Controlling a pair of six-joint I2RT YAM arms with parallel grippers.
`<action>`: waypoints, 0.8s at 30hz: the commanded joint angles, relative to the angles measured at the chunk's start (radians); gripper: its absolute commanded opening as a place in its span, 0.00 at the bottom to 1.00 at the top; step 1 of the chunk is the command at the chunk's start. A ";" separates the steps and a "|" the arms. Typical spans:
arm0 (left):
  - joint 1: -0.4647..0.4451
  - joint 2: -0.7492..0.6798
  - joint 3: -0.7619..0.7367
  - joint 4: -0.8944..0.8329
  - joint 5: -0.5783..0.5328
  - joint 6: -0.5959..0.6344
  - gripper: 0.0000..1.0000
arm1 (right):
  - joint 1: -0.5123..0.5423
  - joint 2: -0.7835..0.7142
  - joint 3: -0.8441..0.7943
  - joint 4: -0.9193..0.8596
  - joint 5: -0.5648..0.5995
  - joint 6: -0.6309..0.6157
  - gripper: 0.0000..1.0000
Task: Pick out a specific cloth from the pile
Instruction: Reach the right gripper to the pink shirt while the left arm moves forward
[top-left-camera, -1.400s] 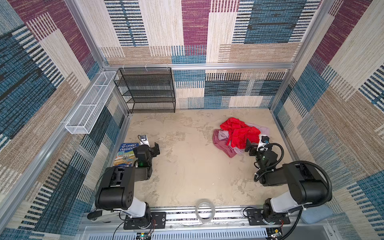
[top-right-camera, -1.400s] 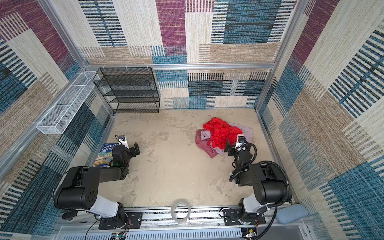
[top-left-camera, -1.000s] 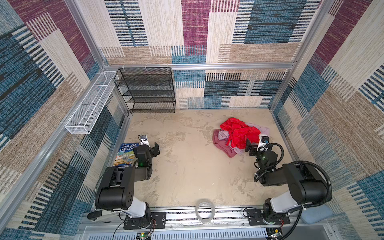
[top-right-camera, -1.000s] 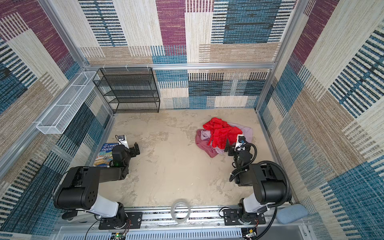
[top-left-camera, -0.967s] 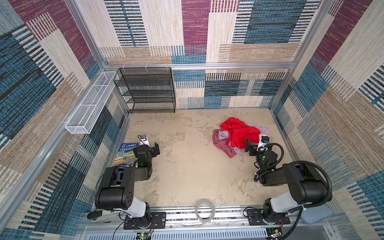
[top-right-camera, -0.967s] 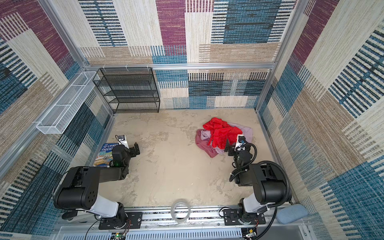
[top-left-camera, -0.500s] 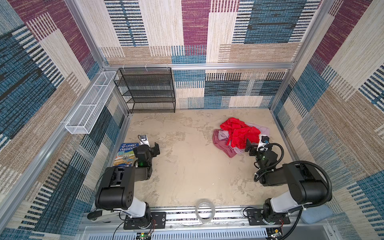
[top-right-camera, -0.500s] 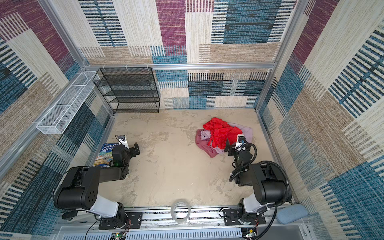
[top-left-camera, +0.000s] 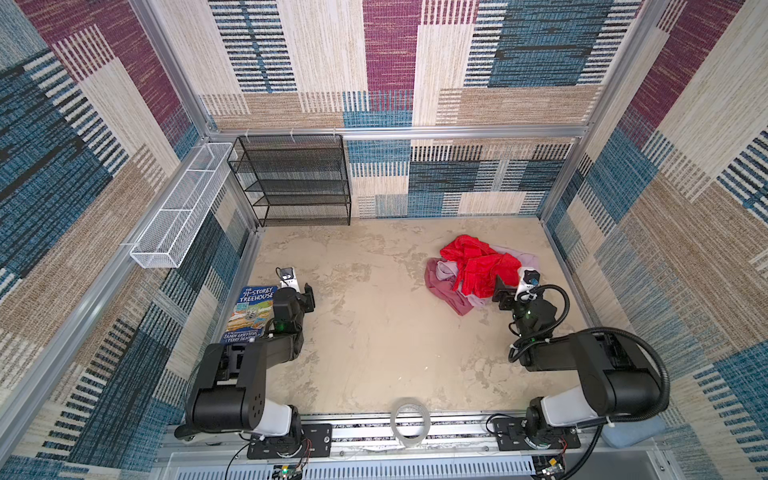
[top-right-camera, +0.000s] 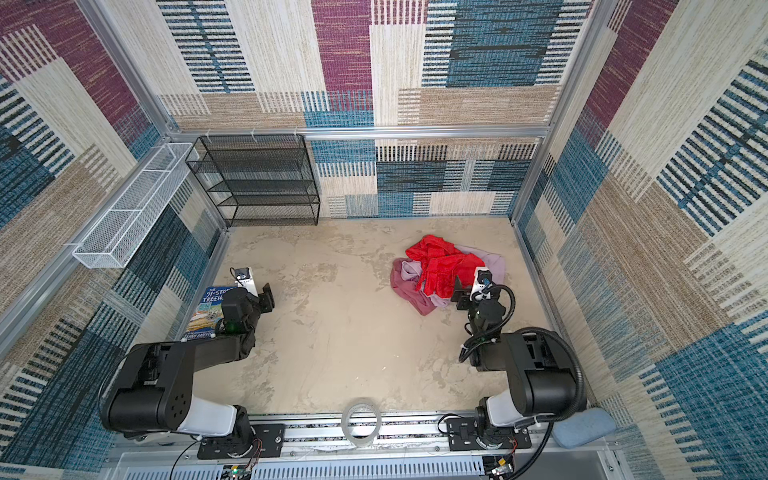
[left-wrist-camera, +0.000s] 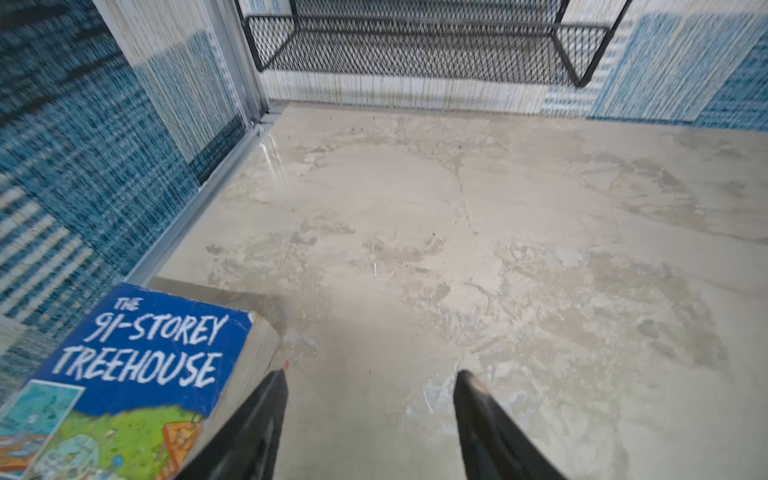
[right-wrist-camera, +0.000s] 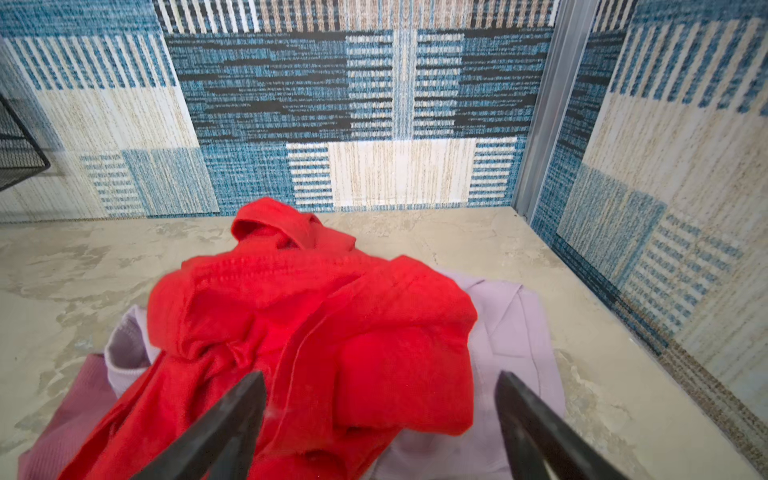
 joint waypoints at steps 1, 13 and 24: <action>-0.002 -0.100 0.027 -0.177 -0.049 -0.034 0.58 | 0.042 -0.087 0.105 -0.278 0.141 0.042 0.80; -0.211 -0.184 0.257 -0.595 -0.029 -0.172 0.56 | 0.449 -0.115 0.416 -0.854 0.197 0.142 0.61; -0.229 -0.104 0.307 -0.646 0.066 -0.248 0.56 | 0.558 0.183 0.589 -1.025 0.136 0.182 0.53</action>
